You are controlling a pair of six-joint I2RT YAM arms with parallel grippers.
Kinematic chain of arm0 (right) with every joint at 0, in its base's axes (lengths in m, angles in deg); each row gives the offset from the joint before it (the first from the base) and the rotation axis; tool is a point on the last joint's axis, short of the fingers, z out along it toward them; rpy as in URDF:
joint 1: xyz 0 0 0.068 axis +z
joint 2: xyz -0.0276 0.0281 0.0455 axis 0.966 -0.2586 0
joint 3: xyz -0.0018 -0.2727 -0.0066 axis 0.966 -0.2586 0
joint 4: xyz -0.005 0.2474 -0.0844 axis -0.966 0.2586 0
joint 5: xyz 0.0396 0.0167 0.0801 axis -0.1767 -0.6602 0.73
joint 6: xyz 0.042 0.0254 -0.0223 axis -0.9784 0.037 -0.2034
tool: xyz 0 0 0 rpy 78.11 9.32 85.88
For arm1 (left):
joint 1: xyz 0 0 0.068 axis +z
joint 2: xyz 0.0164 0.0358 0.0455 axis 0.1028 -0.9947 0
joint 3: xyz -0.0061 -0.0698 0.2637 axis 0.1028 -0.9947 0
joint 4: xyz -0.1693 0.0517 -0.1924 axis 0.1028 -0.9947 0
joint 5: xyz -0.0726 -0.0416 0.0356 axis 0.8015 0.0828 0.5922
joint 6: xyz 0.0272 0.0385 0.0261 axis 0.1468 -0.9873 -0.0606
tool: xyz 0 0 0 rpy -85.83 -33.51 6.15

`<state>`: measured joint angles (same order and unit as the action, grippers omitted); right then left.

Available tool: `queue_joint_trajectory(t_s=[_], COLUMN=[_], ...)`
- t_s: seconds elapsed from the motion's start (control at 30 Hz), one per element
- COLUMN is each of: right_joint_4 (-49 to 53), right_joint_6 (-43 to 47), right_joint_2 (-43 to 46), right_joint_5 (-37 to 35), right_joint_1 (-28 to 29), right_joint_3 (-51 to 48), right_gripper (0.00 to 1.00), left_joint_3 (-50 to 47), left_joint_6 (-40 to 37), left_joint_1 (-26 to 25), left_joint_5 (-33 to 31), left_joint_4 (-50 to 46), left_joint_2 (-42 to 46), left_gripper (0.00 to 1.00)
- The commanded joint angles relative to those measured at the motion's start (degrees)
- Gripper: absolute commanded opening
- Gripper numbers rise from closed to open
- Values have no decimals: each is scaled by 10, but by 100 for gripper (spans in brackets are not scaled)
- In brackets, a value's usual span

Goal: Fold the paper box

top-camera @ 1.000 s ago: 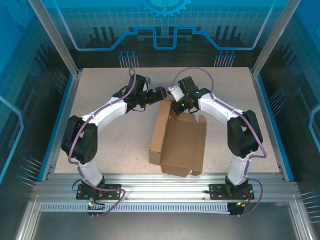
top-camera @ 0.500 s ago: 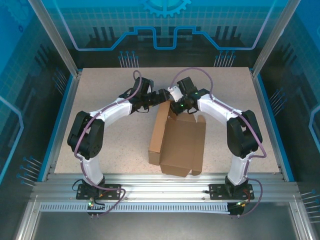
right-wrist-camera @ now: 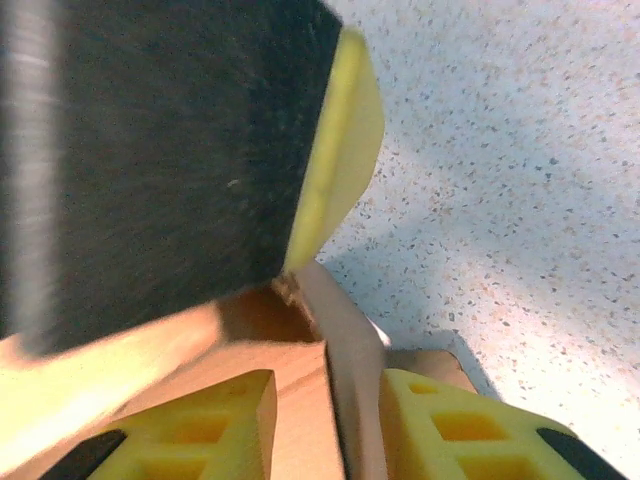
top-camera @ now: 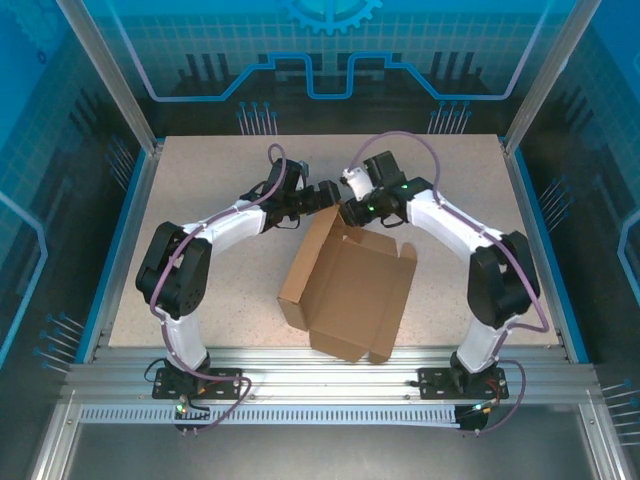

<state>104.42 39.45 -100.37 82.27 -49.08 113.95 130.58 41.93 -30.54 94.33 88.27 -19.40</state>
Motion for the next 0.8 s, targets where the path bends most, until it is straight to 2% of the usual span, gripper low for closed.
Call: queue_joint_trajectory(t_s=[0.0,0.2,0.33,0.47,0.77], right_joint_4=[2,-55,-107,-123,-154], right_joint_6=[-11,-57,-99,-108,-93], right_joint_2=[58,129,132,89,9], right_joint_5=[47,121,164,167,224], right_joint_1=[-24,-76,-124,-139,-127], right_joint_3=[-35,-107,-138,-133,-123], right_gripper=[37,45,30,22,22], left_joint_3=[-18,-19,-20,-19,-14], left_joint_6=[-3,-4,-5,-8,-21], left_joint_1=[-6,-10,-12,-13,-18], left_joint_5=[-7,-10,-8,-8,-6], left_joint_4=[-3,-4,-4,-5,-14], left_joint_2=[-8,-7,-7,-5,-5], left_gripper=[95,95,95,95,95])
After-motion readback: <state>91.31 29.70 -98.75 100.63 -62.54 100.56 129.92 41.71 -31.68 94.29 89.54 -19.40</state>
